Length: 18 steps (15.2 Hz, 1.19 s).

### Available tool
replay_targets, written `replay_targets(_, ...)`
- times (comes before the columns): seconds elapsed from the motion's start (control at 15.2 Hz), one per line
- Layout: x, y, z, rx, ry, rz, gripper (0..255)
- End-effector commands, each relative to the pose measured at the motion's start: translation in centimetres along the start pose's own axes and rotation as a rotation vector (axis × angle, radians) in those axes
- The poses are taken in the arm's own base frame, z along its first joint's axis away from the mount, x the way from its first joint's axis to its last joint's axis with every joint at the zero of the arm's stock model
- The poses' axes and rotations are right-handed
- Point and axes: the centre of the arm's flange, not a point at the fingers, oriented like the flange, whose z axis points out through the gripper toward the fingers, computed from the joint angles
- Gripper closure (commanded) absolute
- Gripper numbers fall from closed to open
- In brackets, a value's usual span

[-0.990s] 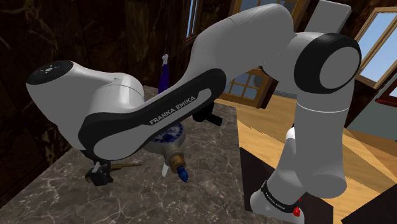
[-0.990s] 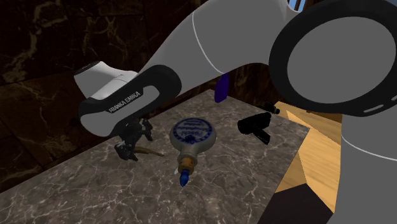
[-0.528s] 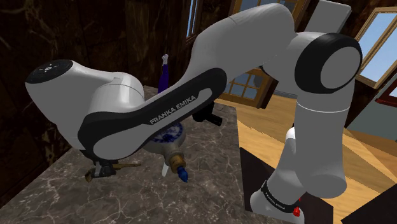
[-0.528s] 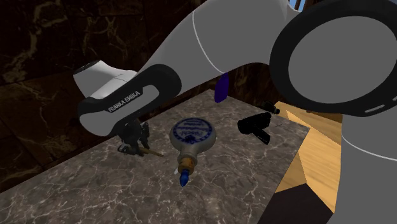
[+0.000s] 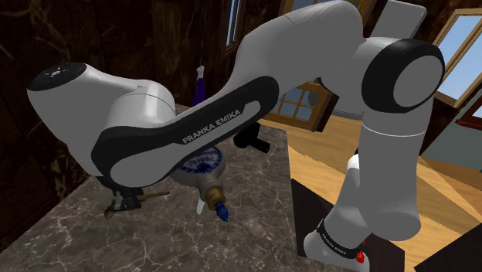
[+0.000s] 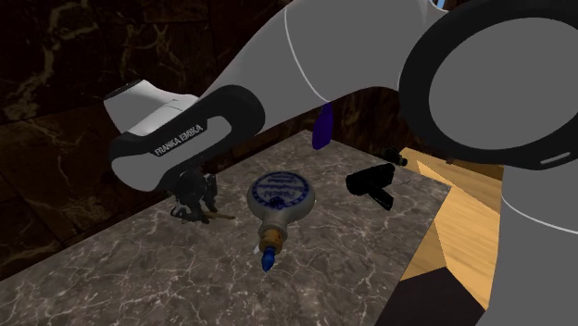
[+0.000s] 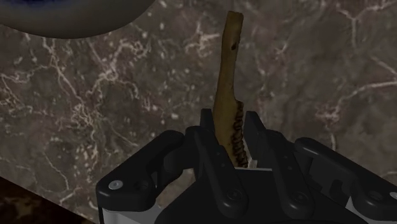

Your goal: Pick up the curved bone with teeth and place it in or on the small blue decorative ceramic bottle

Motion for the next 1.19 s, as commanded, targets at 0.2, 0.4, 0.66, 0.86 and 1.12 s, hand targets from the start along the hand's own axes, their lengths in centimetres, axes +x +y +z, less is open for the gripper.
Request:
replay_targets(0.2,-0.3,0.5,-2.6,0.000,0.000,0.000,255)
replay_targets(0.4,-0.5,0.7,-4.1,0.000,0.000,0.000,255)
replay_targets(0.66,-0.8,1.1,-6.2,0.000,0.000,0.000,255)
replay_targets(0.86,-1.0,1.4,-7.7,0.000,0.000,0.000,255)
replay_targets(1.12,-1.3,1.8,-9.8,0.000,0.000,0.000,255)
